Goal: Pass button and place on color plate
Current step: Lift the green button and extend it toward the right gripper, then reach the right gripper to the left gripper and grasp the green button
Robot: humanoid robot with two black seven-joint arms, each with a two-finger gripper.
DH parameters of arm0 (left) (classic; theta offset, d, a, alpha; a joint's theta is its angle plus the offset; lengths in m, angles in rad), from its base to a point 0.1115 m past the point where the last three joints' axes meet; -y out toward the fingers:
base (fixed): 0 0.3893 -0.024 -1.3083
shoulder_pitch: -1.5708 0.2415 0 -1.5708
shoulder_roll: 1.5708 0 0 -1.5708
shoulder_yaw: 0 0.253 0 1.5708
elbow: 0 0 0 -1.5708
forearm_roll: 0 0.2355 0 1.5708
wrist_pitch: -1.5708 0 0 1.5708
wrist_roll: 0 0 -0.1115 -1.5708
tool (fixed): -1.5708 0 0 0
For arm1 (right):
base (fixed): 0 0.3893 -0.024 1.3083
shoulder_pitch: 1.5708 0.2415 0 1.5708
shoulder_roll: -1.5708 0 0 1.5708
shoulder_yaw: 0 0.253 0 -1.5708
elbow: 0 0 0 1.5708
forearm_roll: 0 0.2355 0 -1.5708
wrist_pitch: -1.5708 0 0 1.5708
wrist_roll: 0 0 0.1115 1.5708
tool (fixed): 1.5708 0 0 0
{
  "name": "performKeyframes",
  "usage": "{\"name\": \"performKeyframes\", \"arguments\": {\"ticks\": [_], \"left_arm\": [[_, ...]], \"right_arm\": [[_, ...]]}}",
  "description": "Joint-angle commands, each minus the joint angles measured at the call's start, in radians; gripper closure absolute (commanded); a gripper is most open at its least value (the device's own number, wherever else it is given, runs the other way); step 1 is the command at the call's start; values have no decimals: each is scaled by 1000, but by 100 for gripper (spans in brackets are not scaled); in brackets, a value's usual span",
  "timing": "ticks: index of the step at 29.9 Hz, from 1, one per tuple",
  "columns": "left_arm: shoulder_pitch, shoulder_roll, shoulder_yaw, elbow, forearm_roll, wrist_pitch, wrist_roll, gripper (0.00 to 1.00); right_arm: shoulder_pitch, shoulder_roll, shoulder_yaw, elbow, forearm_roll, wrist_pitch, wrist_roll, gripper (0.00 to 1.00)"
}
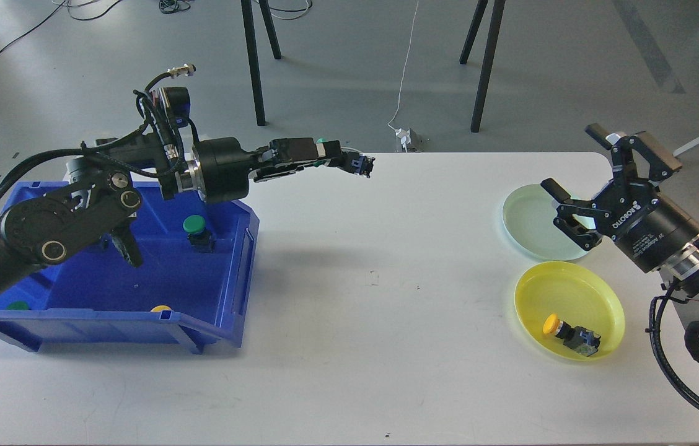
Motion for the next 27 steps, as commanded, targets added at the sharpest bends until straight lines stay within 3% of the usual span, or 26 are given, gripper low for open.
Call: {"name": "performKeyframes", "arguments": {"ticks": [1,9,15,21,27], "left_arm": [[2,-10,2,5,1,0,0,90],[5,-12,11,2,10,0,0,90],[4,-13,16,0,11,0,0,89],[4,-12,16,0,13,0,0,89],[1,-9,16,0,17,0,0,89]], "right_arm": [[30,80,-88,-11,-4,-1,0,4],[168,206,-220,-43,9,0,0,4],[217,316,-270,-146,127,66,-74,4],[229,393,-270,-220,135,84,-85,4],[242,439,-274,-244,172,84,-131,4]]}}
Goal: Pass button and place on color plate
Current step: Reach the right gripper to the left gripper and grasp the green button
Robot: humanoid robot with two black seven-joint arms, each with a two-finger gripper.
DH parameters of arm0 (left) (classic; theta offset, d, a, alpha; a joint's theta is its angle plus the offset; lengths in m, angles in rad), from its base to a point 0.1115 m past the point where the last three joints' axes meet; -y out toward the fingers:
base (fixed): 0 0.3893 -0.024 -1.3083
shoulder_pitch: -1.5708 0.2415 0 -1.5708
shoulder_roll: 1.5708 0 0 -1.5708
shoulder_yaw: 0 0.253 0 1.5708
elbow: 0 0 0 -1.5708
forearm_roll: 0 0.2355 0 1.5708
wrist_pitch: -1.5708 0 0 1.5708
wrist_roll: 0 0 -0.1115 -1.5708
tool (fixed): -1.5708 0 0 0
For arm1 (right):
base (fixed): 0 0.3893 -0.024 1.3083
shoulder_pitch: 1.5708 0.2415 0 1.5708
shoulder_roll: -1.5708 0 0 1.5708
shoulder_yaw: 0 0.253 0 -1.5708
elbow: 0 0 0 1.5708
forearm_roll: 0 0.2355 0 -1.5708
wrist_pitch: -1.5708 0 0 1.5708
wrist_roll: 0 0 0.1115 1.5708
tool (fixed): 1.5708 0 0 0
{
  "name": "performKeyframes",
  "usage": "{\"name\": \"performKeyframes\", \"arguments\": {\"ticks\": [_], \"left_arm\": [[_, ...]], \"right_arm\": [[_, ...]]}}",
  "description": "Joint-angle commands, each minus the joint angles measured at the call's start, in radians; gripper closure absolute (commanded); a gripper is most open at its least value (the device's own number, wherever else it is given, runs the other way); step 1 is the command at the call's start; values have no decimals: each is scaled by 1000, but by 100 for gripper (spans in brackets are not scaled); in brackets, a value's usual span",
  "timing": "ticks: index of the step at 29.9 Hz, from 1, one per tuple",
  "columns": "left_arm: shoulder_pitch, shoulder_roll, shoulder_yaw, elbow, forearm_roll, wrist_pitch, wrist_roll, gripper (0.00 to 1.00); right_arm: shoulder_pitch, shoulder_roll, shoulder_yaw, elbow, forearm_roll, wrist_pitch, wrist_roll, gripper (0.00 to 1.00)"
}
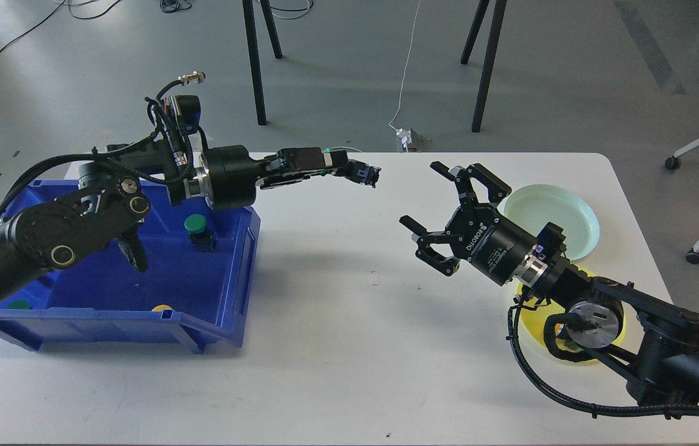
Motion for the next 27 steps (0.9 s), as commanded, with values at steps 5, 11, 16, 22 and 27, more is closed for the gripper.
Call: {"name": "performKeyframes", "arguments": {"ticks": [5,11,16,22,27], "left_arm": [[-1,3,1,0,7,0,0,89],[-4,3,0,0,24,0,0,88],[-2,3,0,0,24,0,0,88],[-2,3,1,0,24,0,0,88],[-2,3,1,0,24,0,0,88]], "right_arm": [[26,38,0,-34,37,0,-41,4],[53,62,-2,-57,57,0,-46,4],[87,90,-46,-87,57,0,-46,4],[96,139,-48,-118,57,0,-46,4],[113,163,-45,-141,63,0,-46,4]]}}
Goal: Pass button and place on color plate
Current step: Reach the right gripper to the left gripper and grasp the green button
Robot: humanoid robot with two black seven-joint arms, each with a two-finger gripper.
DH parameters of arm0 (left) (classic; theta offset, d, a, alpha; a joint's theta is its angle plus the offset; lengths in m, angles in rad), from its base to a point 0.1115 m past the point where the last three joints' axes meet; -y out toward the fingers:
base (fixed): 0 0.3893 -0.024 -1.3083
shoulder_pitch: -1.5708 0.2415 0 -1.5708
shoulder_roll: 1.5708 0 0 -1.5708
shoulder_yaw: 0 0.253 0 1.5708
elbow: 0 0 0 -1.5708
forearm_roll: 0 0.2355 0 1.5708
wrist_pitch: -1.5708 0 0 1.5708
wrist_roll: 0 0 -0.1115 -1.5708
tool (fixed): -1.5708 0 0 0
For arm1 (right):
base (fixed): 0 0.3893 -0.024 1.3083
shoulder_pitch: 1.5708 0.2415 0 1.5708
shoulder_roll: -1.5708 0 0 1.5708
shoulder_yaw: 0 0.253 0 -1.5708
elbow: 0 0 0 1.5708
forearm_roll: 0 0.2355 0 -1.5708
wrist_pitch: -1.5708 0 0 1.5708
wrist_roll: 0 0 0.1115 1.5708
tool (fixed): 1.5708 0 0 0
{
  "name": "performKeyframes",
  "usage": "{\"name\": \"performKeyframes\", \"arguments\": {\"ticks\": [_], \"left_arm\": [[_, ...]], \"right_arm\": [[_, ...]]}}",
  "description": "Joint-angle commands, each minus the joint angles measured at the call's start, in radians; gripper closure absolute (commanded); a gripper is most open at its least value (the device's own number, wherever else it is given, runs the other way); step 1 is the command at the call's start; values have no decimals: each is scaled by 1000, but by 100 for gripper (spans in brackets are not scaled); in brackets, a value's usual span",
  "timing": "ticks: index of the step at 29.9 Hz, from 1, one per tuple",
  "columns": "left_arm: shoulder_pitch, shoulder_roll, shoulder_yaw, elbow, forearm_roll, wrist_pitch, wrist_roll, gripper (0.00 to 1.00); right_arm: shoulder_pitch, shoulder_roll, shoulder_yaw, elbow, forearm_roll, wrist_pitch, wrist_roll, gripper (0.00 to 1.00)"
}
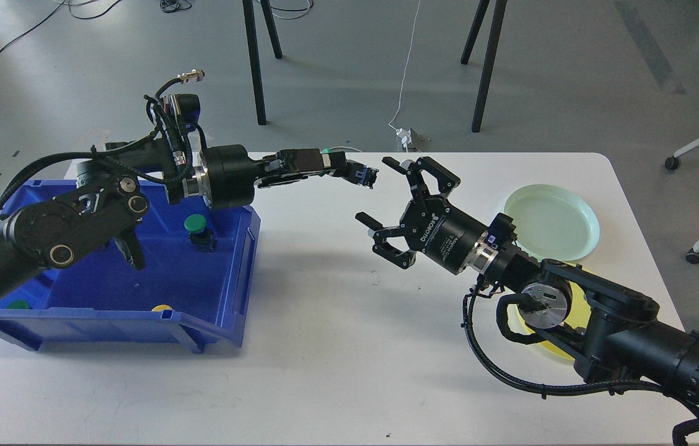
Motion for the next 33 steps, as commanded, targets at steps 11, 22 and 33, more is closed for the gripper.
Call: {"name": "performKeyframes", "arguments": {"ticks": [11,22,33], "left_arm": [[2,1,0,0,0,0,0,88],[2,1,0,1,0,0,0,88],[3,1,0,1,0,0,0,87]], "right_arm": [[17,39,7,-35,30,0,2,5],[34,41,2,-34,30,0,2,42],[36,39,4,-35,30,0,-5,81]]}}
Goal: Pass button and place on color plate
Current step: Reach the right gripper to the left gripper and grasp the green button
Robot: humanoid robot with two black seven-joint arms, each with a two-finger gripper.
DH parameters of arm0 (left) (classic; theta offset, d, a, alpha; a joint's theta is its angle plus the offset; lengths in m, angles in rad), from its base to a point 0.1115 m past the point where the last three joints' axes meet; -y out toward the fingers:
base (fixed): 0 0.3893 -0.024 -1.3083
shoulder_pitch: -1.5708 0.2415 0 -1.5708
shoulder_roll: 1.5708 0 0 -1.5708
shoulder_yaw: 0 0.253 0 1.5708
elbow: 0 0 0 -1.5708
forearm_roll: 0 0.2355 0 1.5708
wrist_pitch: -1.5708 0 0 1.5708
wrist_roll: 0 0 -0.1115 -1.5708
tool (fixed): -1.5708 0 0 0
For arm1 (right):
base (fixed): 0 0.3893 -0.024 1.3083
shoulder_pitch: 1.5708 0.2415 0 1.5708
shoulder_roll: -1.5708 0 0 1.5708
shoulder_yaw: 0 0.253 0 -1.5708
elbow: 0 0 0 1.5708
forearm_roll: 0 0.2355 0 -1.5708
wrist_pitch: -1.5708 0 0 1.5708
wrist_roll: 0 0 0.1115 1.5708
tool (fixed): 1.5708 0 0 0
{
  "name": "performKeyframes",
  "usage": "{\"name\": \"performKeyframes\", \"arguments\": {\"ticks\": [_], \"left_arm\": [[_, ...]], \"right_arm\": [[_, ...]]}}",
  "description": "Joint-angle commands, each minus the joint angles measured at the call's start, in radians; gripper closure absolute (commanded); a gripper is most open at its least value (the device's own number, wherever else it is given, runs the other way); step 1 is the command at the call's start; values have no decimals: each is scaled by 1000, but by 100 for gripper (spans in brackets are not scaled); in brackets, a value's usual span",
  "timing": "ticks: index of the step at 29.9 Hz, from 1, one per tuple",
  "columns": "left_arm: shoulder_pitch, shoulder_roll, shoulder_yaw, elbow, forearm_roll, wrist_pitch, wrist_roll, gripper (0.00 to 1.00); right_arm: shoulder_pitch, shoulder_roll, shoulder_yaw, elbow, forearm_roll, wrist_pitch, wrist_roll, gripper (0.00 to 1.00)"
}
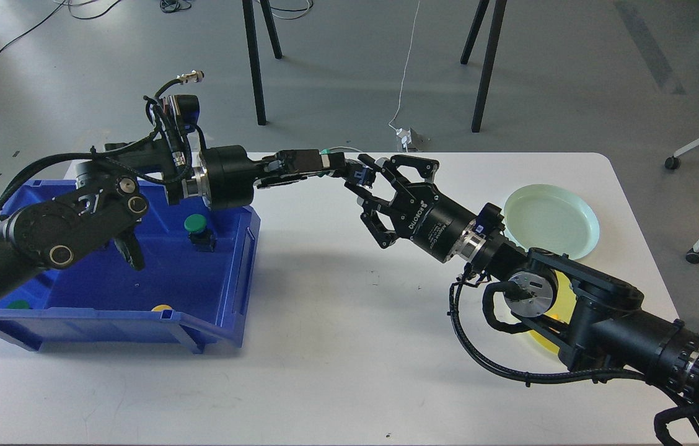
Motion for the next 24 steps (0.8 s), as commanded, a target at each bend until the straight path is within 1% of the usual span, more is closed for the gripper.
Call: {"name": "performKeyframes", "arguments": {"ticks": [1,8,10,11,12,13,14,15,16,19,22,24], "left_arm": [[1,1,0,2,0,0,0,87],[3,1,0,2,0,0,0,86],[3,1,0,2,0,0,0,83],[1,0,-2,2,0,0,0,76],[1,-2,-2,2,-1,0,0,67],[3,-3,-2,2,-2,0,0,53],[1,-3,-2,2,-3,0,0,34],[0,-3,-2,2,-5,0,0,27],[0,-5,-2,2,-5,0,0,27],[0,-6,-2,2,-5,0,0,21],[0,-6,-3,4,-11,0,0,19],[0,-6,-3,4,-15,0,0,19]], "right_arm": [[2,0,4,0,2,0,-11,83],[2,0,4,1,3,0,-17,90],[2,0,4,1,3,0,-17,91],[2,0,4,3,2,0,-17,92],[2,0,4,3,3,0,-17,92],[0,0,3,4,3,0,-17,93],[0,0,3,6,3,0,-17,93],[0,0,3,7,3,0,-17,93],[0,0,3,9,3,0,-17,93],[-4,-10,3,20,3,0,-17,94],[-14,-19,10,26,3,0,-16,95],[-18,-55,12,37,3,0,-16,95]]}}
